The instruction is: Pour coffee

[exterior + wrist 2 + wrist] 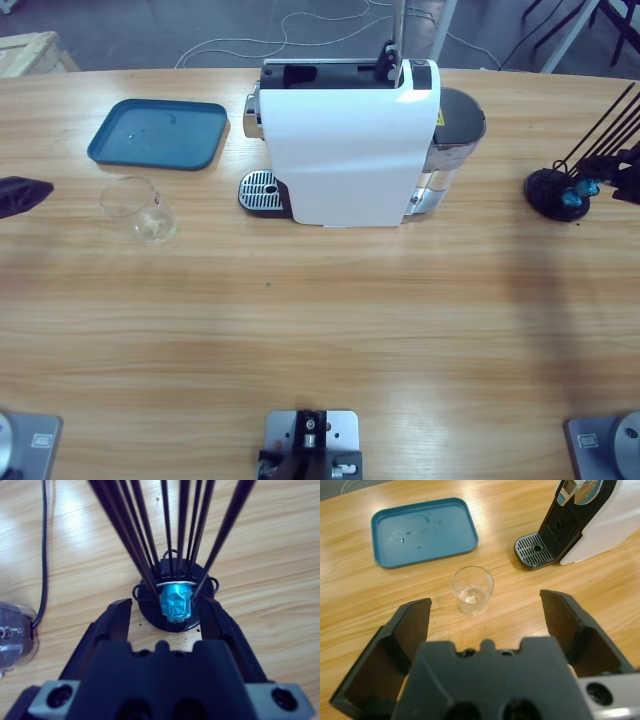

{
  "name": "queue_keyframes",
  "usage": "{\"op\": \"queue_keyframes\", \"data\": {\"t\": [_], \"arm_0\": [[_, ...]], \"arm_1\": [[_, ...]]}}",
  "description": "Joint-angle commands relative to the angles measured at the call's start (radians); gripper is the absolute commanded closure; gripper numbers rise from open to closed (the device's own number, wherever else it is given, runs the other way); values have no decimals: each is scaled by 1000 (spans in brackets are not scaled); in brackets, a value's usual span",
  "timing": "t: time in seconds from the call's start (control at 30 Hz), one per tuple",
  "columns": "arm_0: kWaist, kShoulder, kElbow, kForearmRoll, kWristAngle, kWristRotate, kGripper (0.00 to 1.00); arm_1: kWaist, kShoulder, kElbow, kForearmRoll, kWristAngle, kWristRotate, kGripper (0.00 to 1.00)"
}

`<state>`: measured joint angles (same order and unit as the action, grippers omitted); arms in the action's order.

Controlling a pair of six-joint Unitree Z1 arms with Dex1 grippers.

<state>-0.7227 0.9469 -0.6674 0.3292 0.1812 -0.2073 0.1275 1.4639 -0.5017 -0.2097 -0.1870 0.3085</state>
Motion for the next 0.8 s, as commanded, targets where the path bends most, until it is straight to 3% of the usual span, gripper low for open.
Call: {"op": "queue_keyframes", "data": {"t": [0.03, 0.33, 0.4, 0.5, 0.57, 0.7, 0.73, 0.8], "arm_0": [[8, -27, 42, -10, 17, 8, 64], [7, -30, 43, -12, 17, 8, 64], [8, -30, 43, -12, 17, 8, 64], [8, -30, 43, -12, 20, 8, 64], [8, -30, 44, -13, 21, 8, 64], [8, -30, 45, -13, 22, 8, 64], [8, -30, 45, -14, 22, 8, 64], [8, -30, 45, -15, 22, 8, 64]], "arm_1": [[-30, 48, 18, -13, -12, -6, 455], [-32, 70, 17, -29, -11, -6, 462], [-32, 77, 15, -34, -9, -6, 580], [-32, 88, 15, -37, -9, -6, 586], [-32, 98, 16, -41, -9, -6, 691], [-32, 112, 23, -57, -9, -6, 730], [-32, 112, 25, -60, -9, -7, 814], [-32, 112, 28, -63, -8, -8, 845]]}}
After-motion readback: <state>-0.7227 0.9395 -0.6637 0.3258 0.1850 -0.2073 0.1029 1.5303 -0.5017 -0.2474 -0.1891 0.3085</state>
